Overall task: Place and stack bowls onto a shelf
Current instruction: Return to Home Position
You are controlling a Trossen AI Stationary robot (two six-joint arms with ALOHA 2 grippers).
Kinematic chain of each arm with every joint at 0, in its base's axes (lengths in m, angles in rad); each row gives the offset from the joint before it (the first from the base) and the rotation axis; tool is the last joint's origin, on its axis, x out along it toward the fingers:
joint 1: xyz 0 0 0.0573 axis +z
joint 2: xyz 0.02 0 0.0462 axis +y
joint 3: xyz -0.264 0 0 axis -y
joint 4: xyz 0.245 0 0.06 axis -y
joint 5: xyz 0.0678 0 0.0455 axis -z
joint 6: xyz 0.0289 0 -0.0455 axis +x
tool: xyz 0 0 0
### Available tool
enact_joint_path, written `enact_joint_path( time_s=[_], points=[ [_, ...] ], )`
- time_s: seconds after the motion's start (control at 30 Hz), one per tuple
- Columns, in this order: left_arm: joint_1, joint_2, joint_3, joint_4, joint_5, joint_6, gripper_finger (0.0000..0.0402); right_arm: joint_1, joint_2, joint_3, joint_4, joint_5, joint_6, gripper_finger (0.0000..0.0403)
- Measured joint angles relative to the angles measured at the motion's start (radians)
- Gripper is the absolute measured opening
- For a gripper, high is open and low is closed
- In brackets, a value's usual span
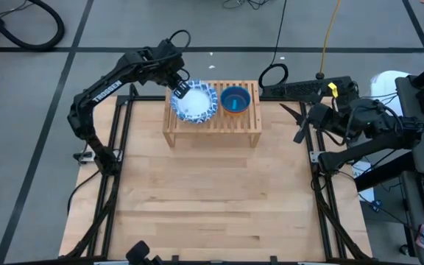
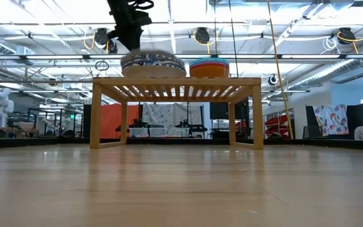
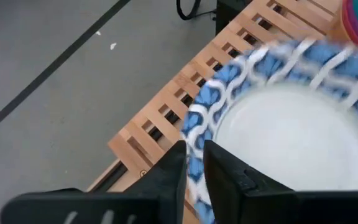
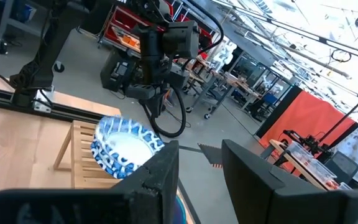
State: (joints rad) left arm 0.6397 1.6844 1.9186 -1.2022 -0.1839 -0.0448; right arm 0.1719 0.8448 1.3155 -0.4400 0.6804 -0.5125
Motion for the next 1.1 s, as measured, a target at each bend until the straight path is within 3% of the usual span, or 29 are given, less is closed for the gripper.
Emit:
enact_joint_path(
  time_s=[0.17,0.43,0.63,1.1],
  points=[
    [-0.015,0.0,0.0,0.0,-0.015,0.012,0.0082,0.0,0.0,0.0,0.0,0.0,0.0,0.0114],
    [-0.057,-0.065,0.0,-0.001,-0.015,0.054,0.0085,0.0,-0.007,0.0,0.0,0.003,-0.032,0.0114],
    [-0.097,-0.191,0.0,-0.003,0.076,0.058,0.0085,0.0,-0.048,0.0,-0.036,0.003,0.004,0.0114],
    [-0.247,-0.483,0.0,-0.133,0.086,0.007,0.0085,0.0,-0.203,0.001,-0.217,0.001,0.115,0.0114]
  ],
)
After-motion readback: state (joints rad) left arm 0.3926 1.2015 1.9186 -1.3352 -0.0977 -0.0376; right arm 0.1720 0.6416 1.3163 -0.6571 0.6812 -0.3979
